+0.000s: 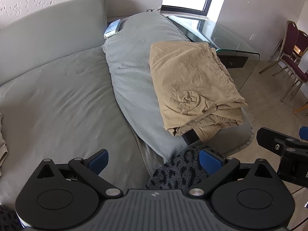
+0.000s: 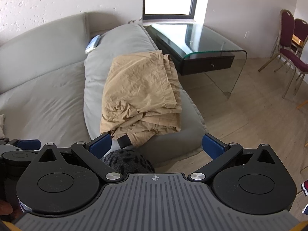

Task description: Fold clothes

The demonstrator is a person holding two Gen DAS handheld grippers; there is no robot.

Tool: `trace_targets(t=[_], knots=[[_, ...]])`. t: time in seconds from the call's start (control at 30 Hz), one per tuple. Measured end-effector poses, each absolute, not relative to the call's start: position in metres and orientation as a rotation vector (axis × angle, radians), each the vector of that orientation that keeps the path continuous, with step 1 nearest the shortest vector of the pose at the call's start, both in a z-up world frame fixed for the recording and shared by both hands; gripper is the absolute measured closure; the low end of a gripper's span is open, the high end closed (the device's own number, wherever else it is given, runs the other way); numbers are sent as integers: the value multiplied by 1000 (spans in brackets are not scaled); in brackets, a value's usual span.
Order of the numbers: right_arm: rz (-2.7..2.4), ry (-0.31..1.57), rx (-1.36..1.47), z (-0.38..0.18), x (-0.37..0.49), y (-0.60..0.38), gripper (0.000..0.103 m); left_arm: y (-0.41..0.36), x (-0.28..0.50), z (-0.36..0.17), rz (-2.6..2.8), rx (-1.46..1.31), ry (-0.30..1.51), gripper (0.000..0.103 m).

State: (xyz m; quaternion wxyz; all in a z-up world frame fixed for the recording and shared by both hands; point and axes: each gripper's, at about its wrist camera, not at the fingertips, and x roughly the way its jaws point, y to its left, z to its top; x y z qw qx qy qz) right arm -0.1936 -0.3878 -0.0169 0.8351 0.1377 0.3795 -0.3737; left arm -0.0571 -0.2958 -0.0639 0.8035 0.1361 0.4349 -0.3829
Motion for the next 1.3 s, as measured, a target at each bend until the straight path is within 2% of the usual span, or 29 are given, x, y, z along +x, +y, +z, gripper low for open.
trace_targets(t=[1.3], knots=[[-781, 814, 286, -15, -191, -393, 0, -296, -55, -62, -842, 296, 924, 6]])
